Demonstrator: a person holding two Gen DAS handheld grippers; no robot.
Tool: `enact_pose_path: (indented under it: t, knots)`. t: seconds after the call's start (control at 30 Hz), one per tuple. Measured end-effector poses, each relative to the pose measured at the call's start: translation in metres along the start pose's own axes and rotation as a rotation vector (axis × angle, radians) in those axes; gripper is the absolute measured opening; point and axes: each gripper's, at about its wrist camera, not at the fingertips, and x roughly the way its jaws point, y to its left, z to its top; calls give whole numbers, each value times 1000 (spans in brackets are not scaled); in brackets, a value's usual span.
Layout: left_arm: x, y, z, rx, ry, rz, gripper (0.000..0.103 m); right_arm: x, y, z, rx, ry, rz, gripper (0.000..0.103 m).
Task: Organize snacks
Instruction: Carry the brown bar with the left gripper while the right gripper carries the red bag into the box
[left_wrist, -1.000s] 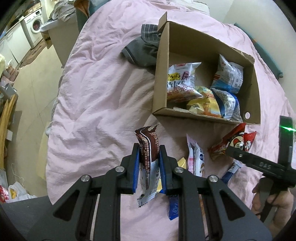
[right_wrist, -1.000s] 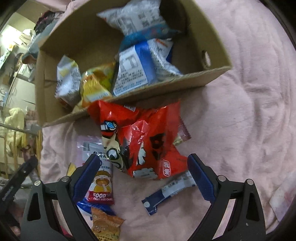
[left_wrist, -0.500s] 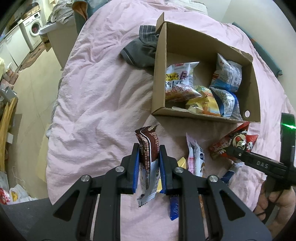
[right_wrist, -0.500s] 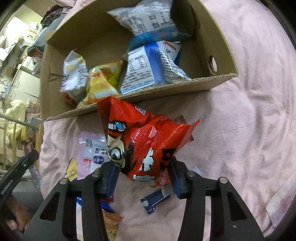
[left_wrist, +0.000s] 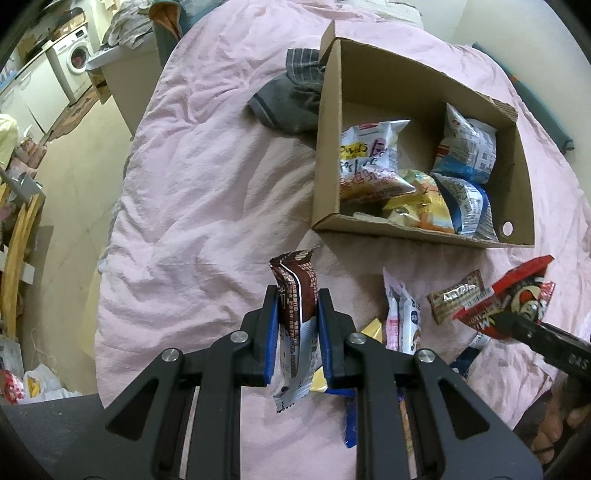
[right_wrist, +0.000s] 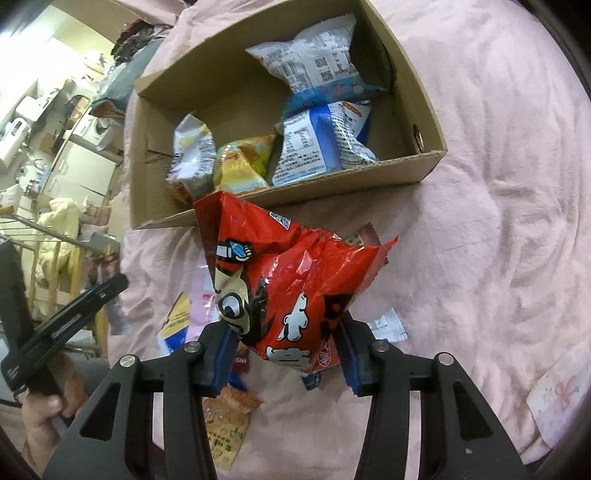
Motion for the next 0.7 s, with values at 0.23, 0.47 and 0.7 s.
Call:
enact_pose_path:
  t: [0.23,0.47,0.7]
  knots:
    - [-21,-11,8,4,-74,-50,16,-40,-4,0,-2,-115,92,49]
    - [-60,-28,54,52,-172,-85,16,-78,-3,35,-16,-239,114,49]
    - [-63,-45,93,90,-221,-115,16,-73,9,75,-16,-257,109,49]
